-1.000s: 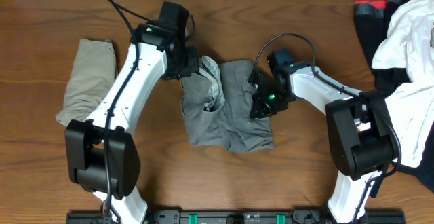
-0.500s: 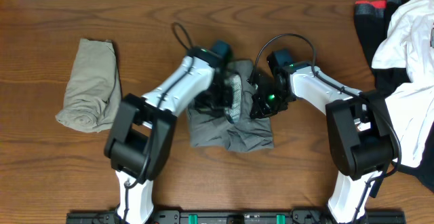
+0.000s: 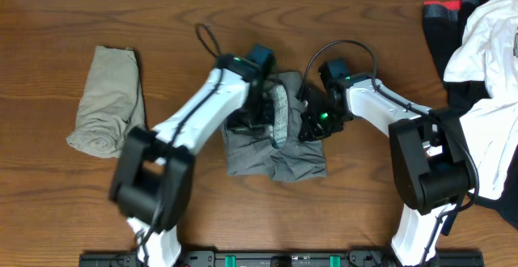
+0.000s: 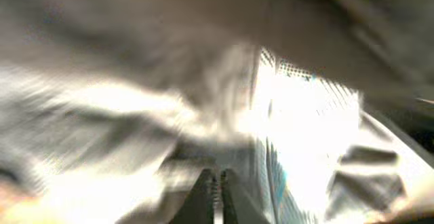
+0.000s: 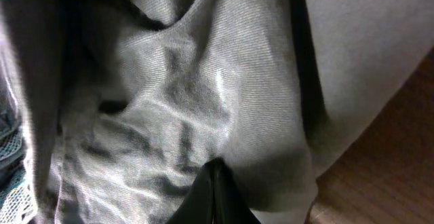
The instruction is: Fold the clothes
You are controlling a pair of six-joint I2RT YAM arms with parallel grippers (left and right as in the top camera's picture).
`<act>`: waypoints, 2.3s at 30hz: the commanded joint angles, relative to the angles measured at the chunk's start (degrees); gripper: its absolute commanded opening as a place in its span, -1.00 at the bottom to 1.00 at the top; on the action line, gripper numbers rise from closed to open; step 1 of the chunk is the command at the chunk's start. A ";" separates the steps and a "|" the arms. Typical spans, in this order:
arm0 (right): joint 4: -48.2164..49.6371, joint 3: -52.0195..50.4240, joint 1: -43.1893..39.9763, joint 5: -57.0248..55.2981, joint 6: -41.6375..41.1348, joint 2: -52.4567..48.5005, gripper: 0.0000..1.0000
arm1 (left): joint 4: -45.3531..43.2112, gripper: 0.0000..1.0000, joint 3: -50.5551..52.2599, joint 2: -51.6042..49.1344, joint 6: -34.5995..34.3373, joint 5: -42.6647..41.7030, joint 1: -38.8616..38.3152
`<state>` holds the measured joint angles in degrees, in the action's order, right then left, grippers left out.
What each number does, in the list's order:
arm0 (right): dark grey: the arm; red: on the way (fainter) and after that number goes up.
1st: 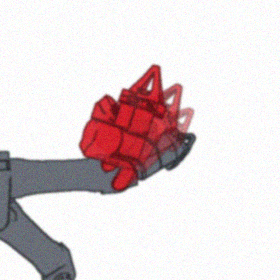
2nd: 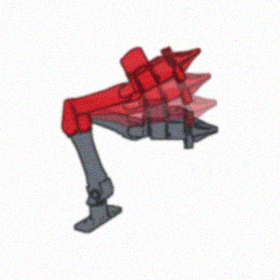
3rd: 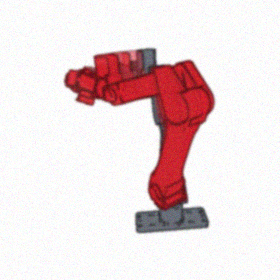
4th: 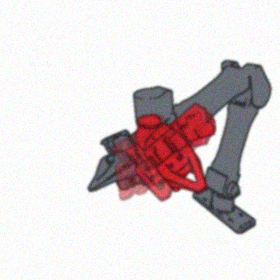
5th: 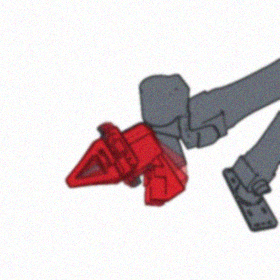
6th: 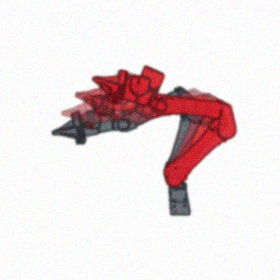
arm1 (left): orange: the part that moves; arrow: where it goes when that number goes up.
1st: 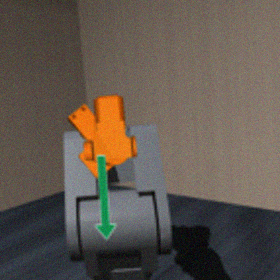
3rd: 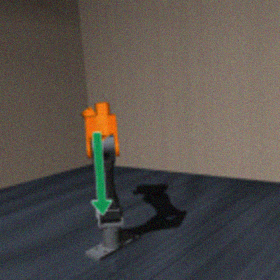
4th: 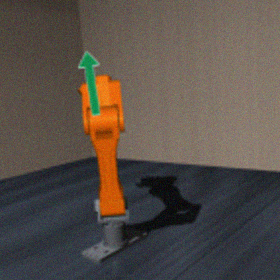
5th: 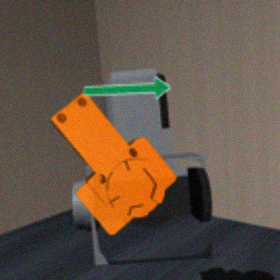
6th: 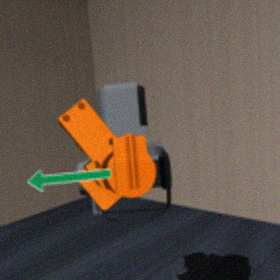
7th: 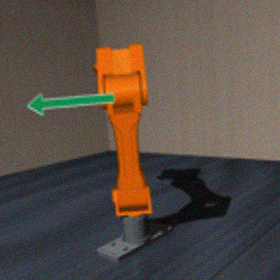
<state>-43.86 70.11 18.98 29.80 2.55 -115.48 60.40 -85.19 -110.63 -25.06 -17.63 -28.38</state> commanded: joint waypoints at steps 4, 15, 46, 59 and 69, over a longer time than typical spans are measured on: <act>-0.68 -1.57 0.15 -7.32 -0.39 -3.43 -0.97 | 5.79 -0.78 -0.07 5.07 -0.07 0.55 -0.61; -0.68 -1.57 0.15 -7.30 -0.37 -3.43 -0.97 | -9.05 -0.77 17.20 5.03 -0.44 1.60 -5.51; -0.66 -1.60 0.15 -7.32 -0.37 -3.43 -0.97 | -27.39 -0.85 8.48 5.11 9.20 3.52 0.98; -0.59 -1.60 0.15 -7.32 -0.39 -3.43 -0.97 | -39.69 -0.76 8.22 -2.67 9.14 9.03 4.72; -0.57 -1.53 0.09 -7.30 -0.35 -3.41 -0.97 | -25.86 -0.17 6.08 10.29 7.76 1.57 5.55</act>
<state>-43.88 70.13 18.98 29.74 2.55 -115.50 31.22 -77.23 -106.15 -16.62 -14.41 -22.85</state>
